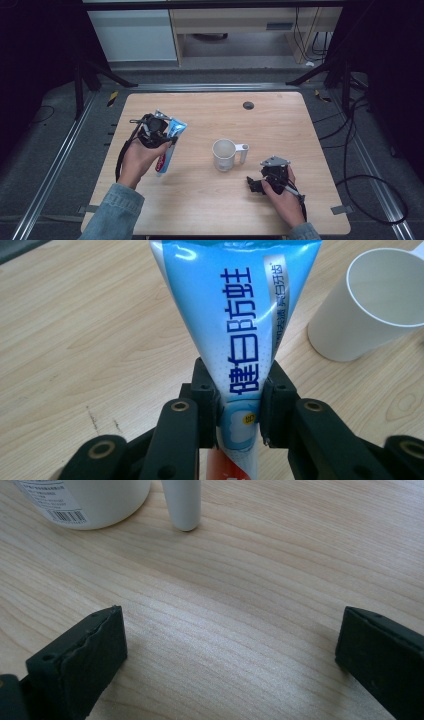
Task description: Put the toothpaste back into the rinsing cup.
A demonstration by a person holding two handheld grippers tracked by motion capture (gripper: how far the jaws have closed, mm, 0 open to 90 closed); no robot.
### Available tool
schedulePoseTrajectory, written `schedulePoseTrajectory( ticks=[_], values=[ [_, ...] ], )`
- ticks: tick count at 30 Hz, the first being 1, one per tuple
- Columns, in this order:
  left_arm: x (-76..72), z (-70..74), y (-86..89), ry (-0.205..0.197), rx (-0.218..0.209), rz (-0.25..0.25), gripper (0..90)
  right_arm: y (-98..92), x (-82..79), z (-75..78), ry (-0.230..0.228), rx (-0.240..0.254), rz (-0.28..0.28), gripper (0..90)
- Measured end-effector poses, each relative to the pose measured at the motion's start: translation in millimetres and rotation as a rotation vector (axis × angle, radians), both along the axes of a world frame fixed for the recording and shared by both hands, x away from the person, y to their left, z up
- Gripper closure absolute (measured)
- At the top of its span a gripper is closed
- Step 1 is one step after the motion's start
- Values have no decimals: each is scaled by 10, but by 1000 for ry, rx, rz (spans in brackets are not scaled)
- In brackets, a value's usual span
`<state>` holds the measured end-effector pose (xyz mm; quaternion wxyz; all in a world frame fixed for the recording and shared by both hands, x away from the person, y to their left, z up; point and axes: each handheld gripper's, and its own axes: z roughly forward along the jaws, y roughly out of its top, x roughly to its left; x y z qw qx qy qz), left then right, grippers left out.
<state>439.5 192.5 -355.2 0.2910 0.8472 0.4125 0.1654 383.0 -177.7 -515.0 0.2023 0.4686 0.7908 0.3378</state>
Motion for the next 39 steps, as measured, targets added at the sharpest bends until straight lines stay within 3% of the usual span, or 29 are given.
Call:
schedulePoseTrajectory(
  ticks=[6, 18, 39],
  values=[
    [-49, 41, 0, -55, -46, 14, 723, -33, -2, 0, 1, 1, 33, 4],
    [-168, 149, 38, -168, -81, 54, 724, -39, 3, 0, 0, 3, 47, 5],
    [-256, 169, -125, -296, -157, 91, 724, -39, 1, -1, 0, 2, 49, 4]
  ],
)
